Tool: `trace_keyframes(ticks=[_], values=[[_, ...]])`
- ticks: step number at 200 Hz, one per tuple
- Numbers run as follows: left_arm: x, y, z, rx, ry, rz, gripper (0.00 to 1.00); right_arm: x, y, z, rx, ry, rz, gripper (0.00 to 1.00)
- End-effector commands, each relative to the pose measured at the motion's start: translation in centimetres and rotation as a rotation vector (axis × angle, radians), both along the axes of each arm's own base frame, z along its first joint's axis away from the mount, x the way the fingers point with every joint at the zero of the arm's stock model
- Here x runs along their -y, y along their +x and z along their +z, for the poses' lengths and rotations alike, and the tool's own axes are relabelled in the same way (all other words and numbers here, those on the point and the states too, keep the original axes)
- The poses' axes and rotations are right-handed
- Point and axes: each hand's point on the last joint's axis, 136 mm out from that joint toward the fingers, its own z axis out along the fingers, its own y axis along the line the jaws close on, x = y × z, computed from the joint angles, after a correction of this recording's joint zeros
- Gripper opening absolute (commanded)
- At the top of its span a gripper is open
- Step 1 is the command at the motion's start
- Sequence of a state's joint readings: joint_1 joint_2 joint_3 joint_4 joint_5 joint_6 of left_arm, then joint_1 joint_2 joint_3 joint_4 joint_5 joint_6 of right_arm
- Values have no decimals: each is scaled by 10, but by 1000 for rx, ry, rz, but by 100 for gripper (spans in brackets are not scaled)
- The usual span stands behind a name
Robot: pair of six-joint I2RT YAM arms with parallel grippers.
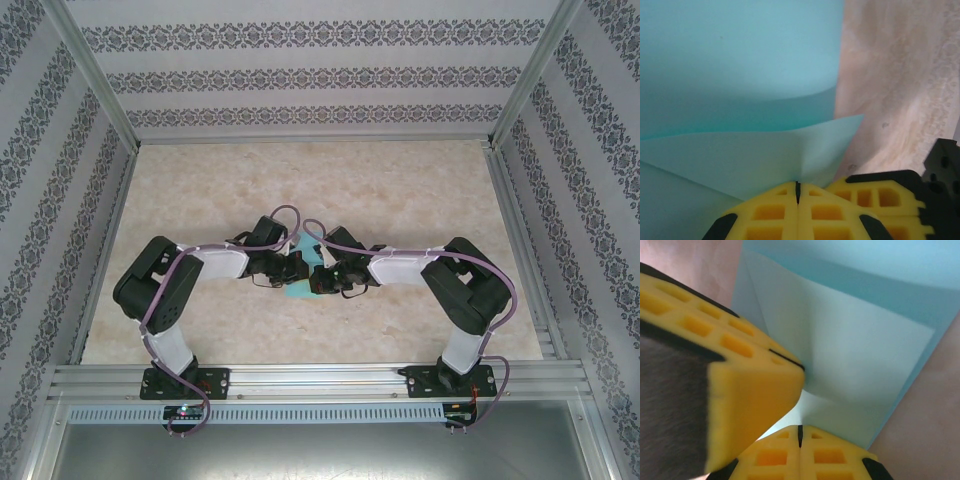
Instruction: Fold a paper plane with a square sheet of paper (pick it up from the middle)
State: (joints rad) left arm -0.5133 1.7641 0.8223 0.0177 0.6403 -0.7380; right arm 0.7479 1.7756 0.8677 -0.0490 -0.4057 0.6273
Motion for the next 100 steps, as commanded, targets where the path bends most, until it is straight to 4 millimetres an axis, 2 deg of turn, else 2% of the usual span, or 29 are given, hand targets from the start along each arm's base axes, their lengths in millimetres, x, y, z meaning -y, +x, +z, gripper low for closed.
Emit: trace_keyframes(ticks=[1,22,48,73,100], values=[[5,-4,-9,-18,6,-19,0,18,-21,-30,-96,-87,-4,0],[-2,-3,-19,-13,66,-17,0,21,-25,-33,-109,-101,-4,0],[-20,4,-26,9,158,-6,0,31,-34,-40,-130,-137,3,0],[-38,17,-30,19,191,15,0,43,-46,-48,-157,-175,12,0],[-49,33,-34,17,181,47,1,54,-56,-54,-182,-205,21,0]])
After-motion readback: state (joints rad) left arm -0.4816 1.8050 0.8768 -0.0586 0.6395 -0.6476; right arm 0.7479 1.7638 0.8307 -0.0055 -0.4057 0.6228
